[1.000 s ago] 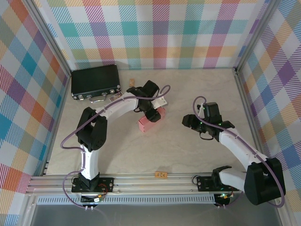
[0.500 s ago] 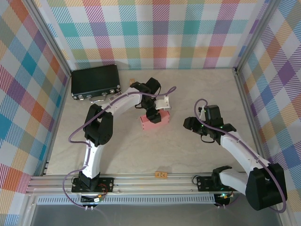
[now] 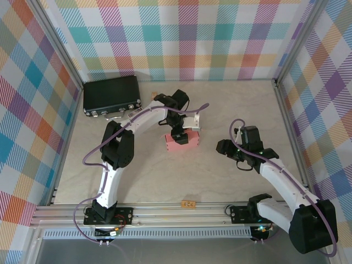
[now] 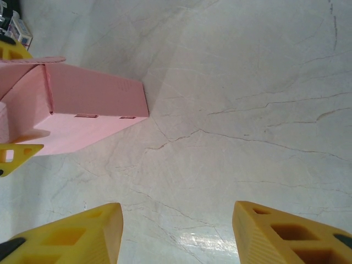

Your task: Fold the paper box

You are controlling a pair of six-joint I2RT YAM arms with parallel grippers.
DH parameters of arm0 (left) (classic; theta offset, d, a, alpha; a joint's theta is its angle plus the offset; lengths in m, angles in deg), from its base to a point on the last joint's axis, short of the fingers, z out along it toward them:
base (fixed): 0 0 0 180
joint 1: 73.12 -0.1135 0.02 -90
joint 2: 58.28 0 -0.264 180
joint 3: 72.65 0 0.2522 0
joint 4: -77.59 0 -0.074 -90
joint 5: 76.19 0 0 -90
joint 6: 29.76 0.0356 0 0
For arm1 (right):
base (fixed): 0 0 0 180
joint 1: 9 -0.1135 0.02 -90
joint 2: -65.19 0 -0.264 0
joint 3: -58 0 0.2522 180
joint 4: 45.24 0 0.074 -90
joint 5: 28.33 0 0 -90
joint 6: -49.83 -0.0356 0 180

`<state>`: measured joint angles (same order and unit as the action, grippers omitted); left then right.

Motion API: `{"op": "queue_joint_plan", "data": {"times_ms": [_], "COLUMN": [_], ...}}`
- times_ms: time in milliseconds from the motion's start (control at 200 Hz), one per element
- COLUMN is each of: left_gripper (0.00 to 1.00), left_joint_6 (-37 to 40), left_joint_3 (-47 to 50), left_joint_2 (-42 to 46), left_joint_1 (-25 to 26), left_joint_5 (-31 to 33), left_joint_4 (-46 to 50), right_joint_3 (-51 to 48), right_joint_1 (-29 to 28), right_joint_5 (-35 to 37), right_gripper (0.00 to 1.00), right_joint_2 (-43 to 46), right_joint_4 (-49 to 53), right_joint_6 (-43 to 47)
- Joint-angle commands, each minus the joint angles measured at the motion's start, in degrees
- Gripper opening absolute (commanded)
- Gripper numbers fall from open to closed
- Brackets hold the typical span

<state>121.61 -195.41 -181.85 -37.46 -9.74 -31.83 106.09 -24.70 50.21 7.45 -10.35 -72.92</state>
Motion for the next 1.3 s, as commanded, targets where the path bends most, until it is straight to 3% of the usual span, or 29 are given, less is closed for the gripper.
{"op": "queue_joint_plan", "data": {"times_ms": [0, 170, 440, 650, 965, 1120, 1295], "left_gripper": [0.71, 0.81, 0.82, 0.83, 0.82, 0.88, 0.86], "left_joint_6": [0.84, -1.62, -7.25, -23.86, -51.20, -59.88, -60.65], "left_joint_3": [-1.89, -2.76, 0.95, 14.70, 29.51, 37.25, 43.70], "left_joint_2": [-0.01, 1.42, 8.55, 22.28, 38.07, 46.41, 51.79], "left_joint_1": [-0.60, -0.52, 0.02, -0.13, -1.69, -2.97, -3.30], "left_joint_5": [-2.04, -2.60, 0.22, 5.70, 23.30, 24.96, 21.92], "left_joint_4": [-0.18, -0.64, -2.90, -18.87, -22.35, -22.19, -21.74], "right_joint_3": [-0.14, -0.11, 2.94, 9.86, 19.58, 23.10, 26.60], "right_joint_1": [0.32, 0.32, 0.48, 0.46, 0.38, 0.32, 0.24], "right_joint_5": [0.74, 0.92, 1.44, -0.29, -8.67, -12.36, -15.92], "right_gripper": [0.56, 0.57, 0.59, 0.59, 0.58, 0.57, 0.54], "right_joint_2": [0.96, 0.36, -2.22, -7.77, -17.75, -20.36, -22.87], "right_joint_4": [1.16, 0.63, 0.85, 1.98, 2.60, 4.36, 8.02], "right_joint_6": [-0.24, 0.42, 4.94, 13.56, 32.49, 42.55, 51.76]}}
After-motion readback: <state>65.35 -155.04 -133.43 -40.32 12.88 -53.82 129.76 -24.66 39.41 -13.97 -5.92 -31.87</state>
